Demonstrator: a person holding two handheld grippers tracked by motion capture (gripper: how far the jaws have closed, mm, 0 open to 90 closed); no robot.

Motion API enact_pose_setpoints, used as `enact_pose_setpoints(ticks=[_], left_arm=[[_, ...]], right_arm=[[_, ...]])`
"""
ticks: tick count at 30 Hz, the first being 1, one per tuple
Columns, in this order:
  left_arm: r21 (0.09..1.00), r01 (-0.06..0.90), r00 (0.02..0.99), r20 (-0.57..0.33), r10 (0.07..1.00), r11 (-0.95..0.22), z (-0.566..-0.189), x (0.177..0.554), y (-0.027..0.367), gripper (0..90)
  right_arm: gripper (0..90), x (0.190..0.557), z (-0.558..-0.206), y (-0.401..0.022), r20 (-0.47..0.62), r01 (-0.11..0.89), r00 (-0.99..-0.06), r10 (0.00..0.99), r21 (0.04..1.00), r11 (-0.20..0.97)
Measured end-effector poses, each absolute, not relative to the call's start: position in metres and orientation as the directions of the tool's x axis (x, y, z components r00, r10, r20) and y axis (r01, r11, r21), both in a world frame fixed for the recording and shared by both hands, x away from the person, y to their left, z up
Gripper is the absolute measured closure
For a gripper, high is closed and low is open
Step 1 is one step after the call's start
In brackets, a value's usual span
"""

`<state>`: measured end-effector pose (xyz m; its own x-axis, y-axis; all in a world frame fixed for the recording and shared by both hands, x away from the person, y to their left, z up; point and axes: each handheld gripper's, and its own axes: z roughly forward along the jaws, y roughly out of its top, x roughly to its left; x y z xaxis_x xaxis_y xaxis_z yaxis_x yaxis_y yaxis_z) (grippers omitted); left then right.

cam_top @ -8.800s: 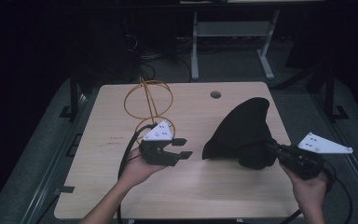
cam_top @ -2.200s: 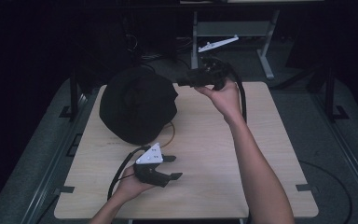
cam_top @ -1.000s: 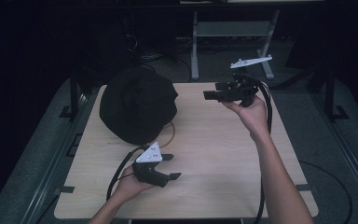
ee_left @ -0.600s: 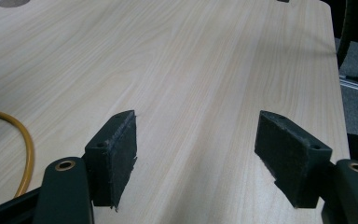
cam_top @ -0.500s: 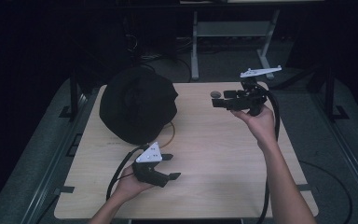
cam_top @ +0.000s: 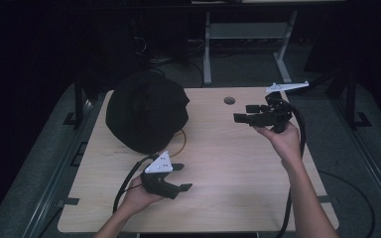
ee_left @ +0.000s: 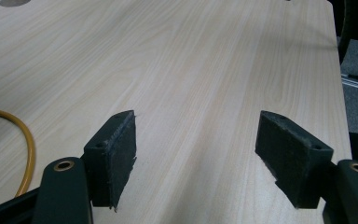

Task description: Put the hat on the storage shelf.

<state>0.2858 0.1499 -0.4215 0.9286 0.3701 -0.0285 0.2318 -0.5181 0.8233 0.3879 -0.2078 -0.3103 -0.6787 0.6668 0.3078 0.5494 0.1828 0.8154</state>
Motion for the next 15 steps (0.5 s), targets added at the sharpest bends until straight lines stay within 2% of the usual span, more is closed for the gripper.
enact_pose_setpoints(ticks=[15], left_arm=[[0.823, 0.227, 0.928, -0.021, 0.371, -0.521, -0.421, 0.285, 0.151, 28.5]], right_arm=[[24.1, 0.37, -0.326, -0.224, 0.332, 0.569, -0.656, 0.677, 0.807, 0.156]])
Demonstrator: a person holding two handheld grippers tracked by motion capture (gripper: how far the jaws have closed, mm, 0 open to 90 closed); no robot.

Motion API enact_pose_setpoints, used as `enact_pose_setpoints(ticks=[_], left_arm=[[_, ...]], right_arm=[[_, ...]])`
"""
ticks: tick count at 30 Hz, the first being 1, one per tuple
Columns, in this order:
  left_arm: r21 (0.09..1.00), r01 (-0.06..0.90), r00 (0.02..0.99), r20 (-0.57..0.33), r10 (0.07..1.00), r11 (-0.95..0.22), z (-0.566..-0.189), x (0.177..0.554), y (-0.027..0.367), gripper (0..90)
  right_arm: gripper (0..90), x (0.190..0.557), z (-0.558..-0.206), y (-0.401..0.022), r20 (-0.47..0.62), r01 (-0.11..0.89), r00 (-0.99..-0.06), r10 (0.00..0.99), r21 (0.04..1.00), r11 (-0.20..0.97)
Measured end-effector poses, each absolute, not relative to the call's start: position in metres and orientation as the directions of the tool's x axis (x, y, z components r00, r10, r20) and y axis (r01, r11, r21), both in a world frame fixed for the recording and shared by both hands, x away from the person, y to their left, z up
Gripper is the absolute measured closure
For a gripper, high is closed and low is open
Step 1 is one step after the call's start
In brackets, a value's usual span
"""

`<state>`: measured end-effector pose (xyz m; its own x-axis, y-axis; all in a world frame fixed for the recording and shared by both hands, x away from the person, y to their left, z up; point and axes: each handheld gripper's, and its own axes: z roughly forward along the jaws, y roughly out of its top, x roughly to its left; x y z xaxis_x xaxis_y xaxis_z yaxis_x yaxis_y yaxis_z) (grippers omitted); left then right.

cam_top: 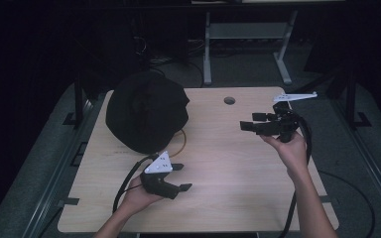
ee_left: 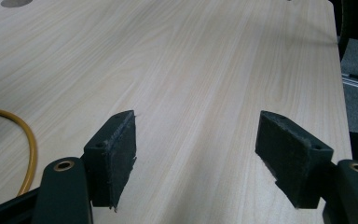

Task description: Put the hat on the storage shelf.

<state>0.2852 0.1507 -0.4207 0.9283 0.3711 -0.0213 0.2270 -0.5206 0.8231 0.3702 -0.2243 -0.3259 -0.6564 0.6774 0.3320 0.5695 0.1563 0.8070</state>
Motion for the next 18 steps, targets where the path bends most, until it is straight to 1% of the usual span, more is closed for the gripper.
enact_pose_setpoints(ticks=[18], left_arm=[[0.823, 0.227, 0.926, -0.017, 0.376, -0.52, -0.421, 0.286, 0.152, 28.5]], right_arm=[[23.4, 0.347, -0.347, -0.242, 0.346, 0.587, -0.635, 0.691, 0.797, 0.14]])
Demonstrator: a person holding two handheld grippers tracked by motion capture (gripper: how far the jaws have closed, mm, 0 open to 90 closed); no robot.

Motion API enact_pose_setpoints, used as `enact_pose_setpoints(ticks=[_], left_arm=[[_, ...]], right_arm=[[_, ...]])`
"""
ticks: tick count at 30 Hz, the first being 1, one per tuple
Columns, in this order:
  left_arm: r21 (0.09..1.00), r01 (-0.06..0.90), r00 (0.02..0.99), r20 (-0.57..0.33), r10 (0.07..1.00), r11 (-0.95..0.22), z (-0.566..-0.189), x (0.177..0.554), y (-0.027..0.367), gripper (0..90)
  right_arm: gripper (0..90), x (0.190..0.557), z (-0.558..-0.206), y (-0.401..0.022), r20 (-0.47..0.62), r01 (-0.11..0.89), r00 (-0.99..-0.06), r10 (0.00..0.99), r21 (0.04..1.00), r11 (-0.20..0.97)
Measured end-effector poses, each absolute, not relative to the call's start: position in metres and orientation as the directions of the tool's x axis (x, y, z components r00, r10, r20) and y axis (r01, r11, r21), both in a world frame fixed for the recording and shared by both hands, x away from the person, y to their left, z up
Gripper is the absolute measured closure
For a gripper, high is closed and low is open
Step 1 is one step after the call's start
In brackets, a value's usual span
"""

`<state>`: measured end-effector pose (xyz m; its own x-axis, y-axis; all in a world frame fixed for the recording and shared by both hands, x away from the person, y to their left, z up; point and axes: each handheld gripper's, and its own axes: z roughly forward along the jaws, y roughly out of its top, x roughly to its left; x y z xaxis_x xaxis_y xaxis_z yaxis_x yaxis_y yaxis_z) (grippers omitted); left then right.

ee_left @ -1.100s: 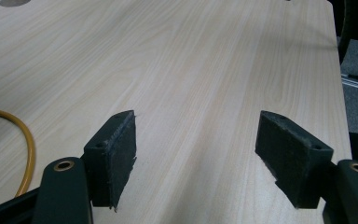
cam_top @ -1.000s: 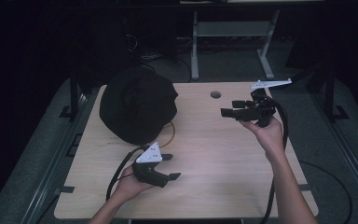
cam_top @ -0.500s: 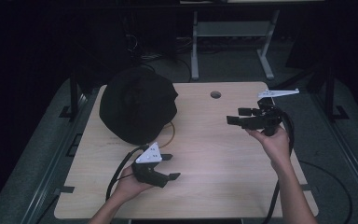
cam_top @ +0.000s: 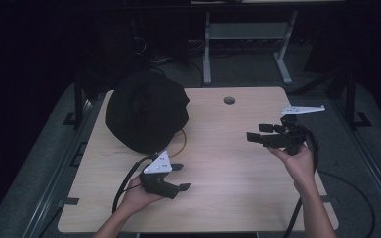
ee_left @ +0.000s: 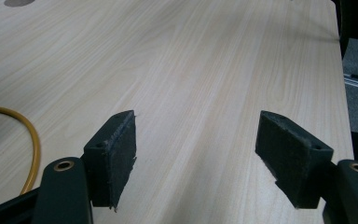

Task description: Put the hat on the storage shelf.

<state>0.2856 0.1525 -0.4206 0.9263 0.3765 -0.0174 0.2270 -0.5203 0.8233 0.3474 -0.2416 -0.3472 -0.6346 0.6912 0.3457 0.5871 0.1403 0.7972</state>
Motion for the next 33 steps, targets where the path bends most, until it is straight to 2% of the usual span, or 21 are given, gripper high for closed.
enact_pose_setpoints(ticks=[28, 33], left_arm=[[0.819, 0.234, 0.924, -0.02, 0.382, -0.524, -0.421, 0.285, 0.153, 28.5], [0.818, 0.234, 0.923, -0.017, 0.384, -0.526, -0.421, 0.284, 0.153, 28.4]], right_arm=[[22.8, 0.289, -0.391, -0.263, 0.355, 0.594, -0.572, 0.739, 0.801, 0.075], [21.1, 0.267, -0.4, -0.263, 0.323, 0.543, -0.576, 0.751, 0.838, 0.056]])
